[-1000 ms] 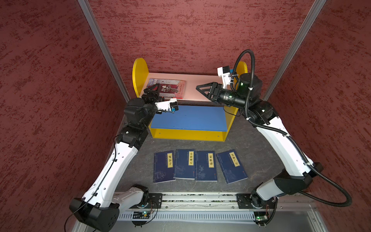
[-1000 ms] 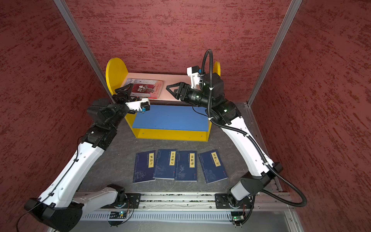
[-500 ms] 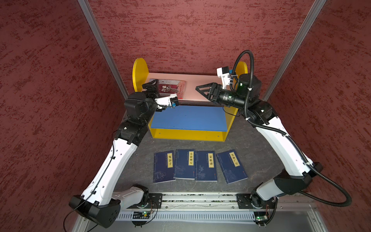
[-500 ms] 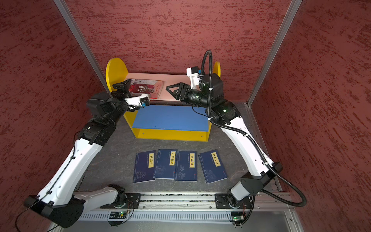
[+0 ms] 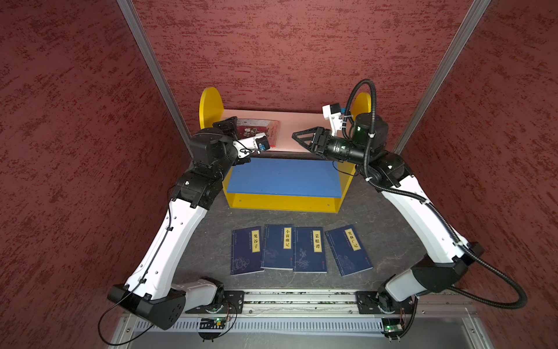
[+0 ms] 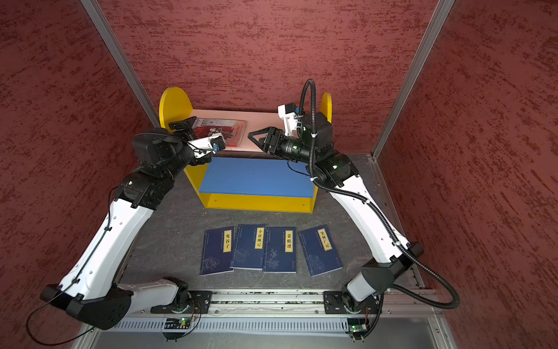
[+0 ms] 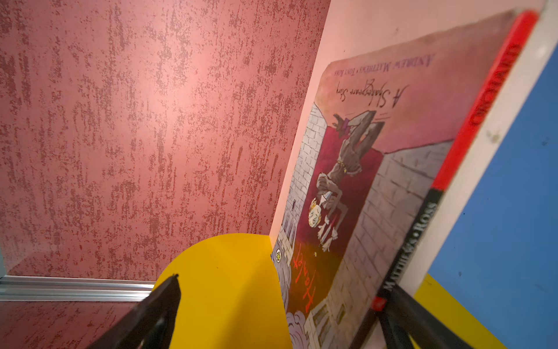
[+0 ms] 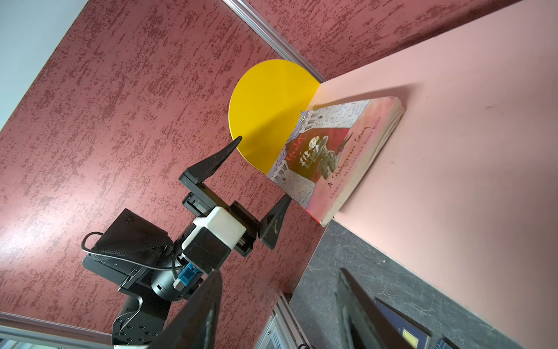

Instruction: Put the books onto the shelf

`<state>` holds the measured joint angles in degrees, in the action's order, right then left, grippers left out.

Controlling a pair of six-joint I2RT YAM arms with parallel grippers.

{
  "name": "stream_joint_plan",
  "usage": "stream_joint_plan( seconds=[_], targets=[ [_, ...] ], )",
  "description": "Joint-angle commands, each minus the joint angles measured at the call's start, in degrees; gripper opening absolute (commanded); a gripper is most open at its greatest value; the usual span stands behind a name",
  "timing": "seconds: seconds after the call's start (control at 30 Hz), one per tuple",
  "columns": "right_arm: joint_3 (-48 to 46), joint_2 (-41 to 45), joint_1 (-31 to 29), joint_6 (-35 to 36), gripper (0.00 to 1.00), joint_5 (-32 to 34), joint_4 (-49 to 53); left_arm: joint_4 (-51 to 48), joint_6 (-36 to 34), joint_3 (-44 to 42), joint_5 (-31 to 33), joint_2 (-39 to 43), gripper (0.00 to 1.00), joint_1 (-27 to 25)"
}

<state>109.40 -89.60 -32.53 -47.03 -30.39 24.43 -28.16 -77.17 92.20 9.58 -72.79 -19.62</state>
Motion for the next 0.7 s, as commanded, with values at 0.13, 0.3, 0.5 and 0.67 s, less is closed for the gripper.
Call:
stream_joint_plan(
  seconds=[0.13, 0.3, 0.5, 0.67],
  targets=[
    [0.2, -4.6, -1.3, -3.0, 0.54, -3.8, -6.5, -14.4, 6.5, 2.0, -2.0, -2.7, 0.99, -0.1],
    [2.5, -8.0, -2.6, -3.2, 0.48, -3.7, -6.4, -15.6, 8.1, 2.2, -2.6, -2.7, 0.99, 0.0],
    [5.3, -11.5, -4.0, -3.5, 0.45, -3.4, -6.4, -16.0, 9.4, 2.1, -3.4, -2.3, 0.99, 0.4],
    [7.0, -12.2, -4.7, -2.6, 0.44, -1.9, -5.2, -18.0, 11.7, 4.0, -5.1, -1.9, 0.99, 1.1]
  ],
)
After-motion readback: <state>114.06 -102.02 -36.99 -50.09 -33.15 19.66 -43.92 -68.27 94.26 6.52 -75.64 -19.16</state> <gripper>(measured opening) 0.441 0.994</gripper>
